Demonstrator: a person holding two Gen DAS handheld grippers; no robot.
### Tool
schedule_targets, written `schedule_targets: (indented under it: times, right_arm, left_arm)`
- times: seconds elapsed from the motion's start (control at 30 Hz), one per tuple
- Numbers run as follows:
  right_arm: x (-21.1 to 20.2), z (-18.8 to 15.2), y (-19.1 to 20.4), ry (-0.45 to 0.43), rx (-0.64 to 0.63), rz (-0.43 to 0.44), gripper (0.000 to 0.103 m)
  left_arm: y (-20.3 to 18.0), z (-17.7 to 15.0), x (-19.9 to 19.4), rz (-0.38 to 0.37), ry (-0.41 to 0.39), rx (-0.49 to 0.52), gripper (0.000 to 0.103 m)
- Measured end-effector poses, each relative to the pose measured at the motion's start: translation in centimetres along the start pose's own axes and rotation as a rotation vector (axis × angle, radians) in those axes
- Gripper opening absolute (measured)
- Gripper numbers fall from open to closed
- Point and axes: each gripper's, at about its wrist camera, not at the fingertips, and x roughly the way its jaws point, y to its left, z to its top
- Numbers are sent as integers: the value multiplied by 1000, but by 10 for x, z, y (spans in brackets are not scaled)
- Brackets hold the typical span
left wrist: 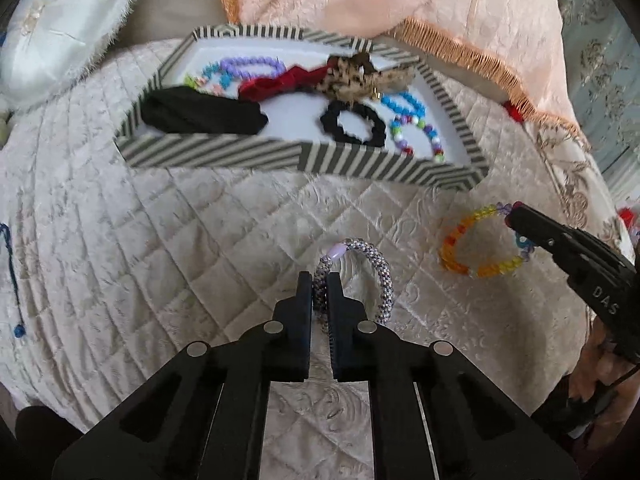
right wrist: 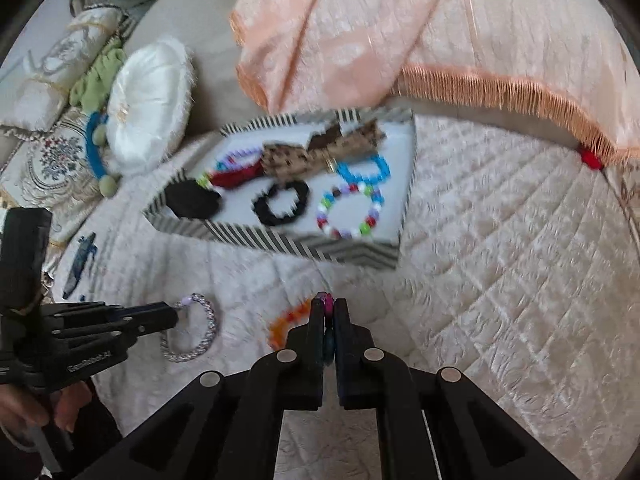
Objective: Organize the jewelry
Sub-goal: 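Carry silver and rainbow bracelets into the tray and release both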
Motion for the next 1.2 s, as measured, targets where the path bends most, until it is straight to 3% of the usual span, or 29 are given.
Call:
schedule_targets:
  times: [0.2,0.5,0.83,1.2]
  right_arm:
    - [-27,19,13,-55,-32,4,4]
    - [-47,40,21,-102,-54,7,4]
    - [-41,53,26,-95,-73,8,4]
    - [-14,74,40,-74,-96,26,4]
  left_arm:
    - [5,9,-27,2,-54,0,6]
    - [13,35,-54,76,-137,11,6]
    - [20,57,-55,142,-173,19,6]
    - [41,90,-42,137,-157,-14,6]
